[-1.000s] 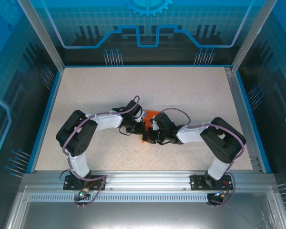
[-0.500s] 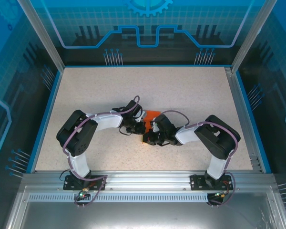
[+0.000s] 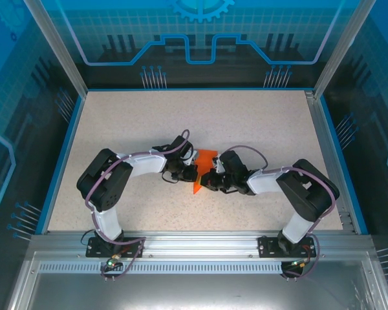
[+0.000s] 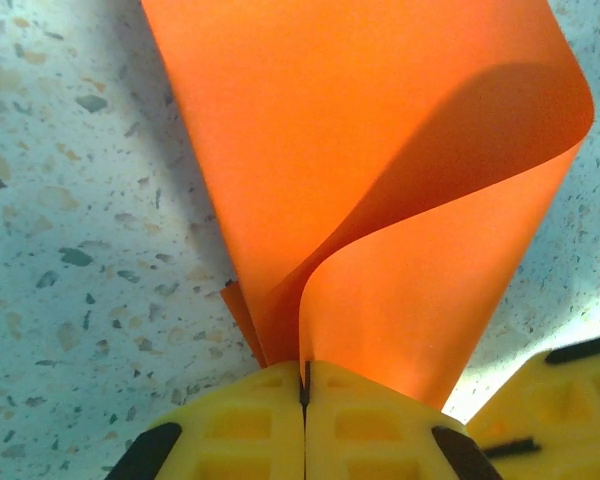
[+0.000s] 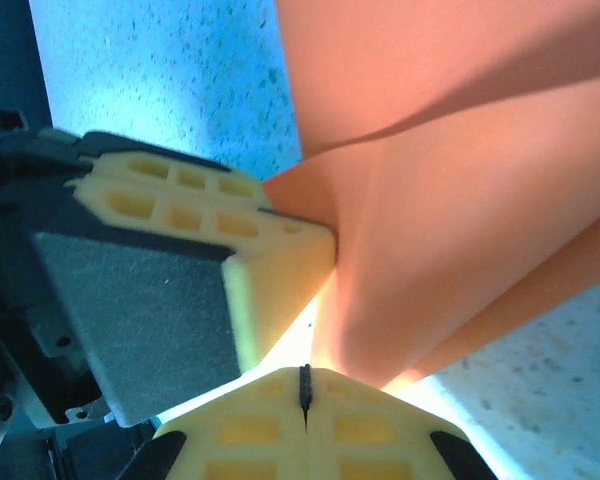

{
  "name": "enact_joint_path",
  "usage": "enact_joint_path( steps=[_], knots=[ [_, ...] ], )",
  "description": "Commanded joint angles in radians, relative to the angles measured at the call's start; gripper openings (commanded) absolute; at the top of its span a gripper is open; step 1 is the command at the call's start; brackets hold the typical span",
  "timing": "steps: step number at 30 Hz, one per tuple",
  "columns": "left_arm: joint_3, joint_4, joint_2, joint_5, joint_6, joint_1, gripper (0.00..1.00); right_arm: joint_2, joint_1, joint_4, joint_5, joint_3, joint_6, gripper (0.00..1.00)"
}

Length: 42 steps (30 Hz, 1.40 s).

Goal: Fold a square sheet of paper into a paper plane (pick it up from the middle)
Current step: Third fold the triangle at the center of the table.

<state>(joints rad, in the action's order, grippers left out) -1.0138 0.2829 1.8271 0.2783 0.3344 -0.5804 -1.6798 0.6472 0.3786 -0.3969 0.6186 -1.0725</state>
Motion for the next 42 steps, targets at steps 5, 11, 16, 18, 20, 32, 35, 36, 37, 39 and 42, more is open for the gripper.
enact_joint_path(
  steps=[5,11,16,18,20,32,35,36,37,39,42],
  knots=[
    [-0.009,0.051,0.043,0.010,-0.020,-0.004,0.06,-0.053,-0.011,0.025,-0.036,0.037,0.014,0.00],
    [-0.008,0.054,0.043,0.008,-0.022,-0.006,0.06,-0.084,-0.018,-0.014,0.008,0.028,0.033,0.00],
    [-0.009,0.054,0.043,0.006,-0.024,-0.004,0.06,-0.120,-0.020,-0.030,0.022,0.016,0.043,0.00],
    [-0.010,0.054,0.044,0.005,-0.024,-0.004,0.06,-0.122,-0.022,-0.025,0.011,0.018,0.037,0.00],
    [-0.014,0.059,0.043,0.002,-0.025,-0.005,0.06,-0.090,-0.024,-0.026,0.007,0.014,0.036,0.00],
    [-0.020,0.064,0.047,0.001,-0.031,-0.004,0.06,-0.010,-0.100,-0.078,-0.043,0.069,0.092,0.00],
    [-0.018,0.065,0.044,-0.002,-0.031,-0.005,0.07,-0.050,-0.113,-0.063,-0.044,0.076,0.091,0.00],
    [-0.019,0.065,0.043,-0.001,-0.031,-0.004,0.07,-0.061,-0.115,-0.057,-0.044,0.078,0.093,0.00],
    [-0.019,0.065,0.043,0.000,-0.031,-0.005,0.06,-0.072,-0.117,-0.052,-0.041,0.077,0.094,0.00],
    [-0.020,0.068,0.042,-0.001,-0.032,-0.005,0.06,-0.092,-0.121,-0.050,-0.029,0.076,0.098,0.00],
    [-0.023,0.068,0.041,0.001,-0.032,-0.005,0.07,-0.119,-0.122,-0.060,-0.008,0.077,0.109,0.00]
  ],
)
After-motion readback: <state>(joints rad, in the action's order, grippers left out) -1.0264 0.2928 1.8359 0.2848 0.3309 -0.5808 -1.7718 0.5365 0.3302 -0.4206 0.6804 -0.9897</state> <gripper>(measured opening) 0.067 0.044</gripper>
